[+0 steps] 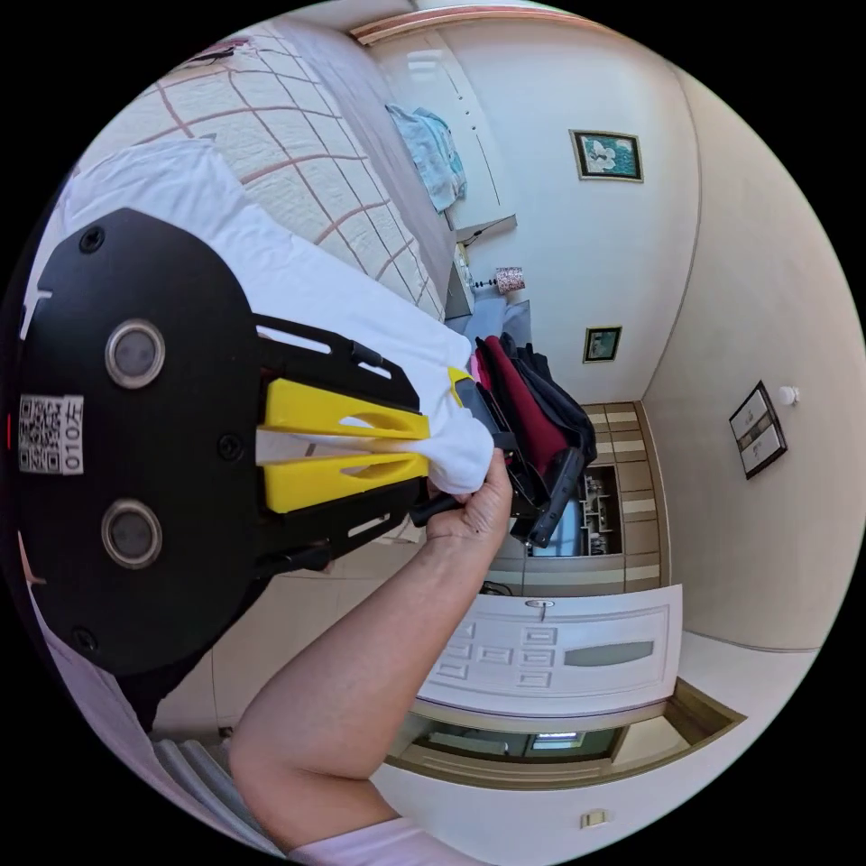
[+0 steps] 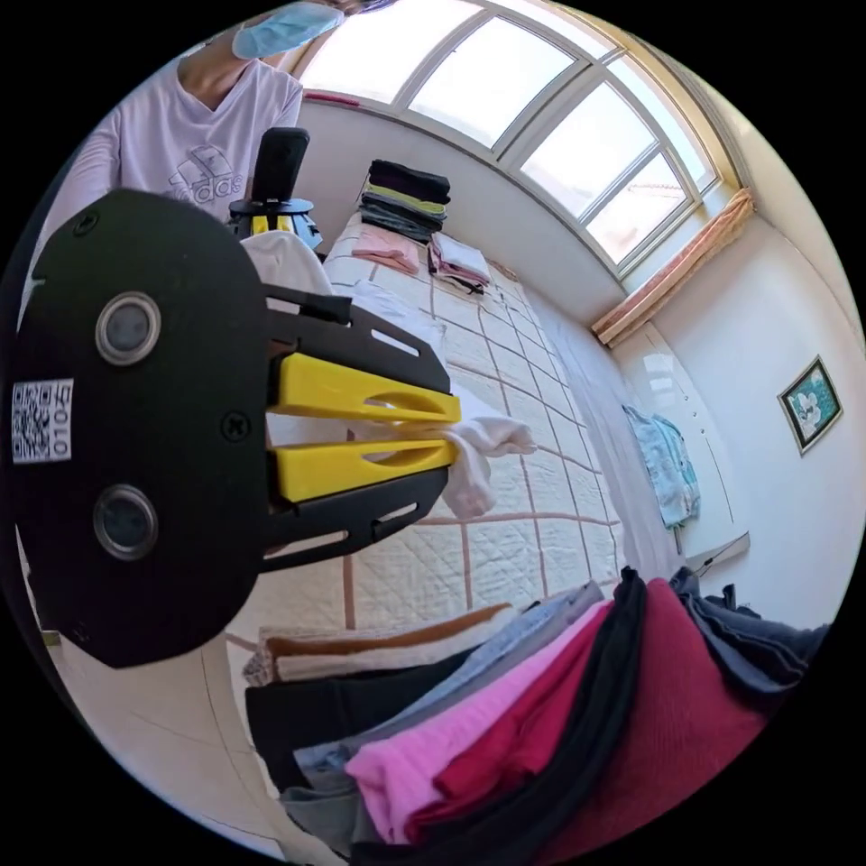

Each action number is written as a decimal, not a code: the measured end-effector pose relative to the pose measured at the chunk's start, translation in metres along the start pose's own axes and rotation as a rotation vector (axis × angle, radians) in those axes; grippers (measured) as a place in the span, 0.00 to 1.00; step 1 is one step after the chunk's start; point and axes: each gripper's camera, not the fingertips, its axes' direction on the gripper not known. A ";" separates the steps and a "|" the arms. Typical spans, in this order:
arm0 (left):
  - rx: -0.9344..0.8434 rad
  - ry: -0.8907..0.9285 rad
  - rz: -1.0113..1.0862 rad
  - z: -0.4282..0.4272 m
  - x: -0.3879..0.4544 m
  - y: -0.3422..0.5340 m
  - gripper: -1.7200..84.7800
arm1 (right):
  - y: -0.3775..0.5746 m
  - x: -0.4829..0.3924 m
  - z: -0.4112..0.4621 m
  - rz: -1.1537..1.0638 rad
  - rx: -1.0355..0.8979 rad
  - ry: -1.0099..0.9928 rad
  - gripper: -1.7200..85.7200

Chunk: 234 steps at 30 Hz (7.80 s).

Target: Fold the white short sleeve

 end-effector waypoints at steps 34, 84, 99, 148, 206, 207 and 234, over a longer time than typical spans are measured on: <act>-0.083 -0.219 -0.692 -0.149 -0.220 0.357 0.06 | -0.184 -0.388 0.307 -0.338 -0.582 0.224 0.10; -0.421 0.092 -0.688 -0.045 -0.304 0.453 0.04 | 0.182 -0.250 0.104 -0.369 -0.041 0.110 0.14; -0.439 0.172 -0.795 -0.044 -0.312 0.493 0.04 | 0.222 -0.238 0.084 -0.332 -0.064 0.174 0.06; -0.522 -0.160 0.008 -0.041 -0.208 0.233 0.07 | 0.202 -0.270 0.098 -0.331 0.095 0.032 0.09; -0.413 -0.400 0.392 0.005 0.121 0.148 0.07 | 0.204 -0.059 0.203 0.181 -0.135 -0.711 0.17; -0.412 -0.392 0.381 0.006 0.116 0.153 0.08 | 0.203 -0.058 0.207 0.187 -0.143 -0.709 0.17; 0.167 0.391 -1.297 -0.082 -0.199 0.484 0.23 | 0.182 -0.019 0.211 0.155 -0.112 -0.691 0.08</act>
